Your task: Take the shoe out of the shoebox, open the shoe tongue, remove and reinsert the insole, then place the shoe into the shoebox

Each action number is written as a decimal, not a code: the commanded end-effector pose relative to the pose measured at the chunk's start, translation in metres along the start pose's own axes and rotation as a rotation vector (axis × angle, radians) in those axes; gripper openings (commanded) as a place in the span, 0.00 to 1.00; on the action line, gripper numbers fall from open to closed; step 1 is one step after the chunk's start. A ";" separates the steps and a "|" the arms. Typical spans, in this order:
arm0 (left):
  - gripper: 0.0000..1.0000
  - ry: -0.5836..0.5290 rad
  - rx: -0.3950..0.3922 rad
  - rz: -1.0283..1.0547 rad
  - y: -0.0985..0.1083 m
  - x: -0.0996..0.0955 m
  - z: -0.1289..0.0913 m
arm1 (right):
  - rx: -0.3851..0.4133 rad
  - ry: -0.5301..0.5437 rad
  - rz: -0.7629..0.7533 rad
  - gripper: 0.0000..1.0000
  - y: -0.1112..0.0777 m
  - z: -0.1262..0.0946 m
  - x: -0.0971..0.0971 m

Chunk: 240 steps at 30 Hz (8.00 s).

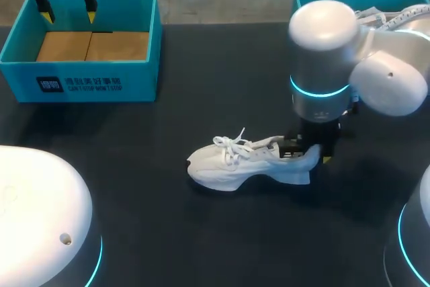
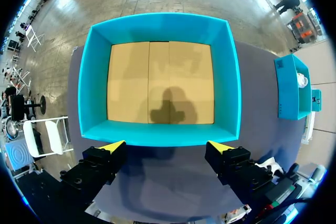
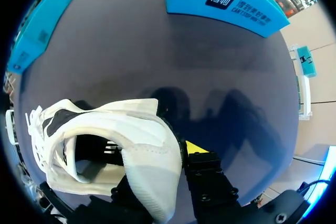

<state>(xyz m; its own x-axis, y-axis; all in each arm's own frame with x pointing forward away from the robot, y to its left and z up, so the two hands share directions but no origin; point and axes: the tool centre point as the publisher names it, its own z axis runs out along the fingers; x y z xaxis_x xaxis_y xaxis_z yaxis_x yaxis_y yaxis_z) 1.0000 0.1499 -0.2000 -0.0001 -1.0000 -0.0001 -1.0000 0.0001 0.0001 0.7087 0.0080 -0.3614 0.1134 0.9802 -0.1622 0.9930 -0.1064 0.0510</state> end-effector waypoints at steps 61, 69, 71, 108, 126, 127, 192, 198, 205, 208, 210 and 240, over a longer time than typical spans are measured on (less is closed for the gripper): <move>1.00 0.000 0.000 0.000 0.000 0.000 0.000 | -0.043 0.169 -0.064 1.00 0.013 -0.087 0.011; 1.00 0.000 0.000 0.000 0.000 0.000 0.000 | -0.096 0.243 -0.225 1.00 0.016 -0.122 -0.004; 1.00 0.000 0.000 0.000 0.000 0.000 0.000 | -0.109 0.274 -0.288 1.00 0.014 -0.129 -0.006; 1.00 0.000 0.000 0.000 0.000 0.000 0.000 | -0.473 0.474 -0.903 1.00 -0.012 -0.121 -0.040; 1.00 0.000 0.000 0.000 0.000 0.000 0.000 | -0.522 0.795 -1.240 1.00 0.001 -0.093 -0.031; 1.00 0.000 0.000 0.000 0.000 0.000 0.000 | -0.522 0.795 -1.240 1.00 0.001 -0.093 -0.031; 1.00 0.000 0.000 0.000 0.000 0.000 0.000 | -0.864 0.979 -1.382 1.00 0.028 0.021 0.019; 1.00 0.000 0.000 0.000 0.000 0.000 0.000 | -0.888 1.001 -1.386 1.00 0.020 0.023 0.029; 1.00 0.000 0.000 0.000 0.000 0.000 0.000 | -0.905 1.024 -1.383 1.00 0.013 0.027 0.040; 1.00 0.000 0.000 0.000 0.000 0.000 0.000 | -0.910 1.030 -1.383 1.00 0.012 0.029 0.046; 1.00 0.000 0.000 0.000 0.000 0.000 0.000 | -0.921 1.035 -1.381 1.00 0.012 0.030 0.049; 1.00 0.000 0.000 0.000 0.000 0.000 0.000 | -0.959 1.055 -1.359 1.00 0.017 0.038 0.065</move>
<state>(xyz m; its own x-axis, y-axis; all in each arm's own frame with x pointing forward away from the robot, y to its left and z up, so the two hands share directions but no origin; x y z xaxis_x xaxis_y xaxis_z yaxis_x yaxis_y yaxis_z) 1.0000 0.1499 -0.2000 -0.0001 -1.0000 -0.0001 -1.0000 0.0001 0.0001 0.7346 0.0626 -0.4065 -0.9987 0.0500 -0.0126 0.0101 0.4291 0.9032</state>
